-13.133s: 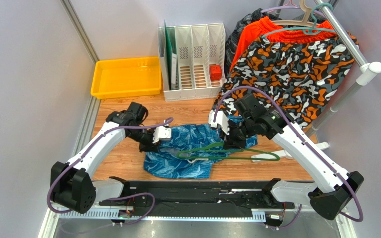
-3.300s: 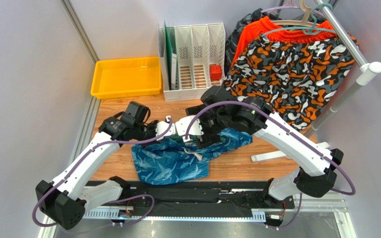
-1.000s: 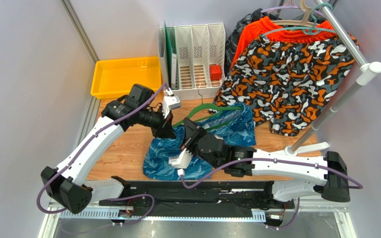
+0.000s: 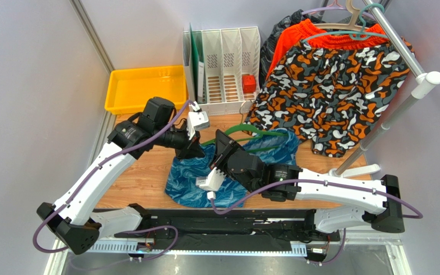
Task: Place the shorts on the hanger
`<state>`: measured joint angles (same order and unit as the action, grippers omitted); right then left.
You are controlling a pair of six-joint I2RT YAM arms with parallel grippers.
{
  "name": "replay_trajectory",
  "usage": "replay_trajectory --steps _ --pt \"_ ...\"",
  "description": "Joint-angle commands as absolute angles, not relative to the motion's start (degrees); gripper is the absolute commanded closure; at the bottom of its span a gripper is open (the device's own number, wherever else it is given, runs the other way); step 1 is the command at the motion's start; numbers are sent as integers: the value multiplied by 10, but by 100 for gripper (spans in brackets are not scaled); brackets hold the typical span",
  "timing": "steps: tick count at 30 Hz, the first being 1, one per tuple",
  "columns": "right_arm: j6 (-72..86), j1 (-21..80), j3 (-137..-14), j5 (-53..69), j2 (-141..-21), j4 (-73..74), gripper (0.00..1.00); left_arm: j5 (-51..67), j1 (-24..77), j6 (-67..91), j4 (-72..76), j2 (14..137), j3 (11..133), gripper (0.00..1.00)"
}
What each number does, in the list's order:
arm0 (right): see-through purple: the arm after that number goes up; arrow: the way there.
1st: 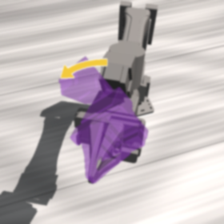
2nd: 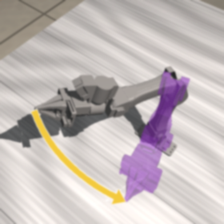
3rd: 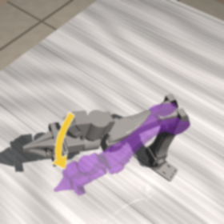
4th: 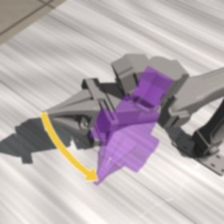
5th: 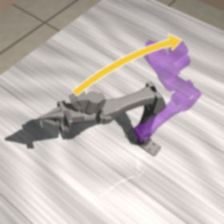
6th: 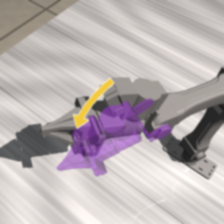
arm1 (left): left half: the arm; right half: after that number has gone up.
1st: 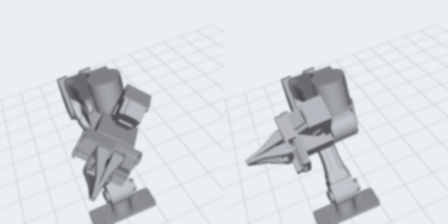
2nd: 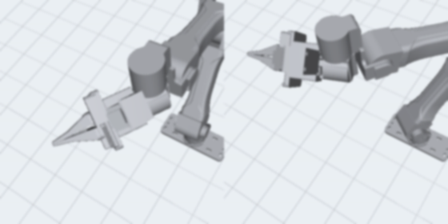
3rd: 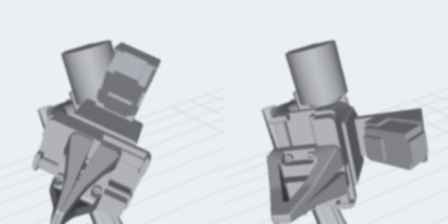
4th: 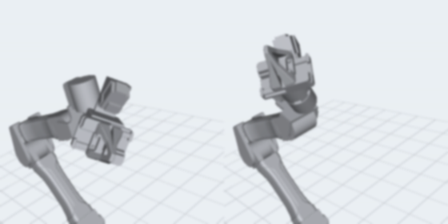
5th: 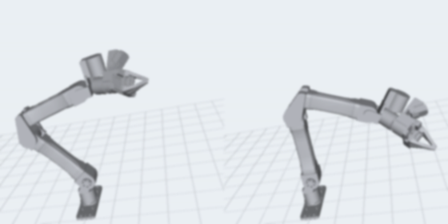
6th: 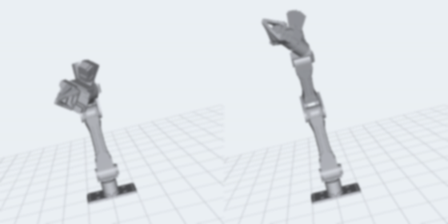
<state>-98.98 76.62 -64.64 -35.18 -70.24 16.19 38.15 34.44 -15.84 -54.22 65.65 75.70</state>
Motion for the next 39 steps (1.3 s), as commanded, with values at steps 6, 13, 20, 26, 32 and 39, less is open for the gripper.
replay_trajectory --steps 6,13,20,26,32,39 --pt "-1023 761 -628 -386 -650 185 100 367 348 -147 -503 621 750 57" --pt "-1085 737 -643 -420 -547 271 100 356 317 -122 -486 601 765 1" --pt "-1179 617 -688 -347 -494 322 100 387 287 -95 -483 616 786 1" --pt "-1232 484 -773 -226 -514 335 100 399 287 -95 -483 621 778 1" --pt "-1248 348 -866 -108 -575 347 100 404 287 -100 -491 621 777 1" --pt "-1260 191 -927 39 -632 343 100 410 287 -105 -498 612 759 1"
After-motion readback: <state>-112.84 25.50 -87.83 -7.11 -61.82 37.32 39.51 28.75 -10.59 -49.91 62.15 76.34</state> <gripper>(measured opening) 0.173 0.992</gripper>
